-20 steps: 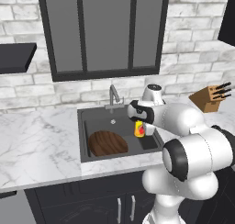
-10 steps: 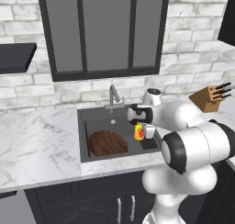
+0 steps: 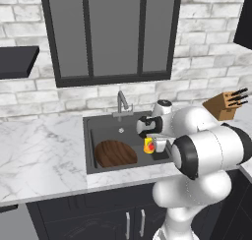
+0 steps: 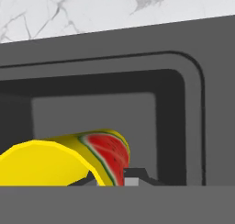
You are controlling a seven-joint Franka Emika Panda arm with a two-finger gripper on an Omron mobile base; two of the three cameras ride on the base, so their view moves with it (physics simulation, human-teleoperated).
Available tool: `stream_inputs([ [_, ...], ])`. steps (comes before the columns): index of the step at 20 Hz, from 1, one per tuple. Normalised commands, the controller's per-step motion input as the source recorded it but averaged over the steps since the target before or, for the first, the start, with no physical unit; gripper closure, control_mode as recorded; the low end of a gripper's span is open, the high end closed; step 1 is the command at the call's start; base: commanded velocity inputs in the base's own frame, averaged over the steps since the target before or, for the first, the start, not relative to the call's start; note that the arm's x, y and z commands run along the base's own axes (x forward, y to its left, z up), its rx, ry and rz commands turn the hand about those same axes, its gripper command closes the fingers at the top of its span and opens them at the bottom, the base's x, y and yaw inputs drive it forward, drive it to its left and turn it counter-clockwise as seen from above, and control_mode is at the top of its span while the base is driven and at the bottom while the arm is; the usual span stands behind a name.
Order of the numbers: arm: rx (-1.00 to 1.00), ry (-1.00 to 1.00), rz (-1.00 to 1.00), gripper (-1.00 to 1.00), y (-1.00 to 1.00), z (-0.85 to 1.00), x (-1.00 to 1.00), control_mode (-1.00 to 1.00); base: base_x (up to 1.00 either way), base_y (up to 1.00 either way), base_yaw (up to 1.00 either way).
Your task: Remove the potato and sweet potato from the sink. Then move the bowl and cup from the counter to the sink for washing.
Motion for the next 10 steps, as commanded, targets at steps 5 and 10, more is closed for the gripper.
stream_inputs([
  [5,0.0,0.0,0.0,1.0,-0.02,-0.2,0.03,-1.0,0.0,0.0,0.0],
  [10,0.0,0.0,0.01,1.0,-0.03,-0.19,0.04,-1.0,0.0,0.0,0.0],
])
